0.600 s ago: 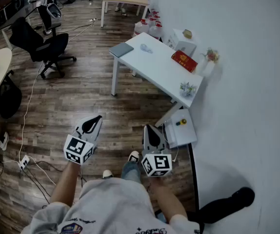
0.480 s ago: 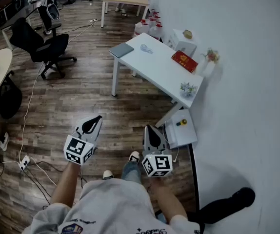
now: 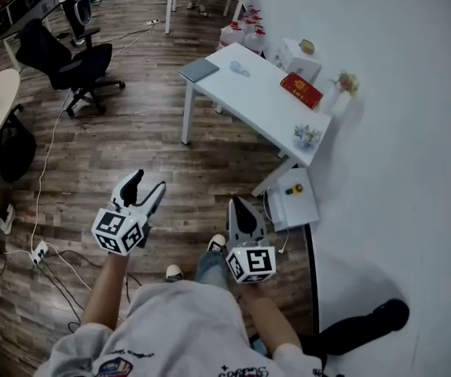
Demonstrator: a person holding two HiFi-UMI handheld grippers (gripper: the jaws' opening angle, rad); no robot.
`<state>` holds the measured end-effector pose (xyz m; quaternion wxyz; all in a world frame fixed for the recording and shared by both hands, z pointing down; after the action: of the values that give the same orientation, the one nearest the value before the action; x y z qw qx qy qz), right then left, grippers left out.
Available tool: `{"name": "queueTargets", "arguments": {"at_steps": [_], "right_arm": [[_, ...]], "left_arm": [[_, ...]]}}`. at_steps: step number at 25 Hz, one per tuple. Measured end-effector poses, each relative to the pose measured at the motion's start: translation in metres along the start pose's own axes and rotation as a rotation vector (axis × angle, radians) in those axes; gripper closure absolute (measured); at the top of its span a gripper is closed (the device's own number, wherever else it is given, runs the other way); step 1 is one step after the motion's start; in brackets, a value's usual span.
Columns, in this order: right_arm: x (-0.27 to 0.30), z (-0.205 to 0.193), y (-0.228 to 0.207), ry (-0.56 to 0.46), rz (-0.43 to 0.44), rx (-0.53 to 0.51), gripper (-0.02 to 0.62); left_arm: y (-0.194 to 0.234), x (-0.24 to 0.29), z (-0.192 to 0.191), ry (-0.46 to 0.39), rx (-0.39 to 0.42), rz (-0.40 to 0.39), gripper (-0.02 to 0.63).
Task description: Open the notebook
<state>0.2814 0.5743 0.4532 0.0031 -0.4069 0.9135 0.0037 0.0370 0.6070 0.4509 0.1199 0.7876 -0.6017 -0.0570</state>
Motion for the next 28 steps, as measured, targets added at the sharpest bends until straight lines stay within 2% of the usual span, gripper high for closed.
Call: {"name": "queueTargets", "arguments": {"at_steps": [3, 6, 16, 22, 28], "right_arm": [[0.004, -0.005, 0.002, 0.011, 0.003, 0.003, 0.586], [0.009, -0.009, 0.001, 0.025, -0.007, 0.011, 0.586], [0.035, -0.014, -0.004, 0.048, -0.019, 0.03, 0.584], [0.077, -0.019, -0.032, 0.085, -0.04, 0.039, 0.581], [0.158, -0.027, -0.079, 0.084, -0.039, 0.056, 0.581]], "left_arm": [[0.021, -0.008, -0.002, -0.026, -0.137, 0.01, 0.327], [0.034, -0.013, -0.008, -0.022, -0.186, 0.02, 0.328], [0.063, 0.003, -0.024, 0.039, -0.257, 0.029, 0.33], [0.085, 0.052, -0.022, 0.07, -0.28, 0.012, 0.339], [0.122, 0.131, -0.016, 0.103, -0.26, 0.018, 0.35]]}}
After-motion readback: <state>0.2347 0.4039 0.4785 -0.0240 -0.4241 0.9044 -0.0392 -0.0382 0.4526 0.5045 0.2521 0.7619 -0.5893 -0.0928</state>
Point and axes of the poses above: the fingertips, and each gripper's own axes: x forward along the fingers, y to its left, z out of its top, the point moved 4 cm from there along -x, backward along the fingers, and after that the axes turned 2 degrees about -x, right-handed, at the moved point
